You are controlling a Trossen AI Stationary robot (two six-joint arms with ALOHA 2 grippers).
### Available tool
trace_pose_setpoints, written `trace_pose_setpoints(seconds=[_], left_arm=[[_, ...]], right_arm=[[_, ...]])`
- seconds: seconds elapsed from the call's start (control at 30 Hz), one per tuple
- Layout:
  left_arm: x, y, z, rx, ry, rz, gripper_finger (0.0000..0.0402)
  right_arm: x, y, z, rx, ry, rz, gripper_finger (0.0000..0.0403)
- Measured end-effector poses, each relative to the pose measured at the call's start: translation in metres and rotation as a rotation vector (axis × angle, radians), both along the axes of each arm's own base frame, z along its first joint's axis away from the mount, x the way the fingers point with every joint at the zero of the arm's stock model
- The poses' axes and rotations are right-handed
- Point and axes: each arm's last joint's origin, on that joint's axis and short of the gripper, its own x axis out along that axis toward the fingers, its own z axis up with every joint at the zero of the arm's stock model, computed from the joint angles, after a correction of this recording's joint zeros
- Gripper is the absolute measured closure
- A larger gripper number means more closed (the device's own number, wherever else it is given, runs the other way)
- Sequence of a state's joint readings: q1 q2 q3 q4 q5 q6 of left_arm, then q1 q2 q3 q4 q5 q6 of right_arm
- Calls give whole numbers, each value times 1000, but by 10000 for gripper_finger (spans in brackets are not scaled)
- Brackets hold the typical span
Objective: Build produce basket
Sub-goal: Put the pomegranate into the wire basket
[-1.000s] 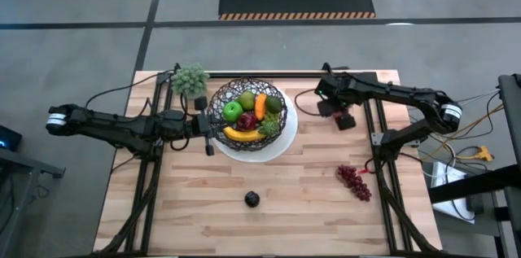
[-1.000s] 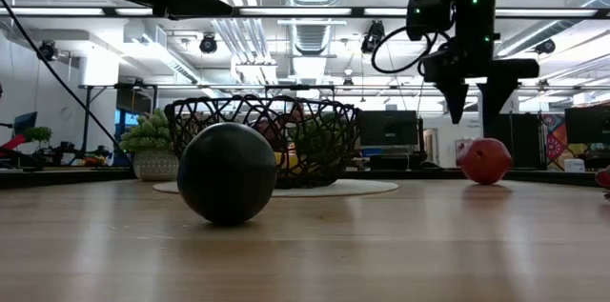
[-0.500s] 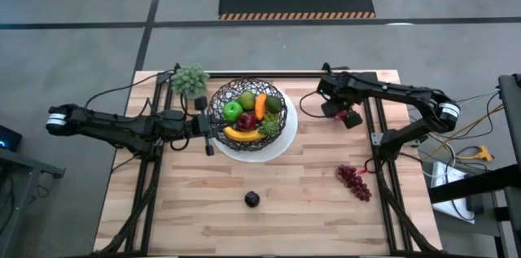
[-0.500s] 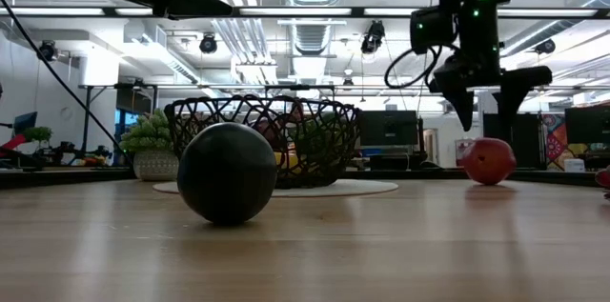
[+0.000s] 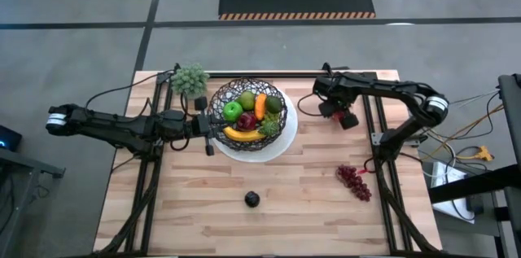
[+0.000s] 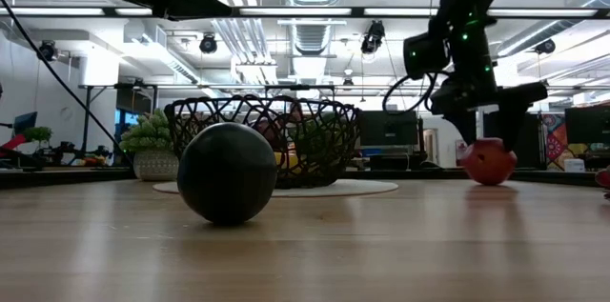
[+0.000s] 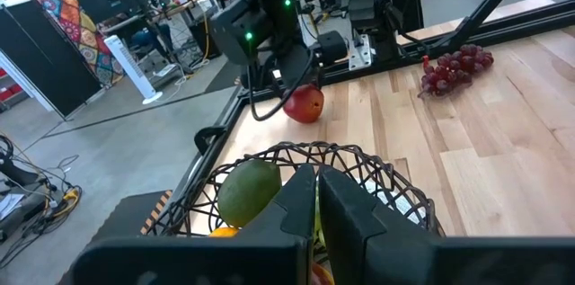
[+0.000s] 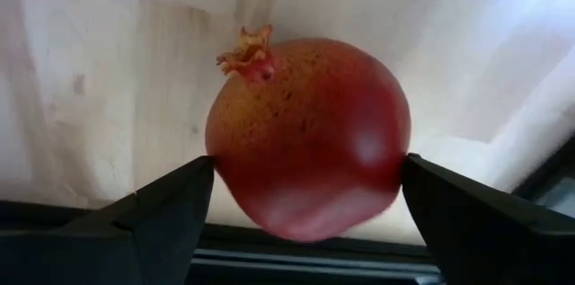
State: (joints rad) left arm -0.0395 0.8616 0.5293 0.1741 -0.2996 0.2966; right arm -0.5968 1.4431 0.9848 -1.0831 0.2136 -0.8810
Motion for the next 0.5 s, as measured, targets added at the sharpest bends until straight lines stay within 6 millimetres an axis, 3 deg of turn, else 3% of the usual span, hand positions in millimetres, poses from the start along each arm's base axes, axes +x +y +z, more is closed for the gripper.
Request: trace_pose_setpoints(seconds=[0.5], left_arm=[[0,0,0,0,1,0,400]], right_arm=[[7,-5,-26,83,50,-28,44]])
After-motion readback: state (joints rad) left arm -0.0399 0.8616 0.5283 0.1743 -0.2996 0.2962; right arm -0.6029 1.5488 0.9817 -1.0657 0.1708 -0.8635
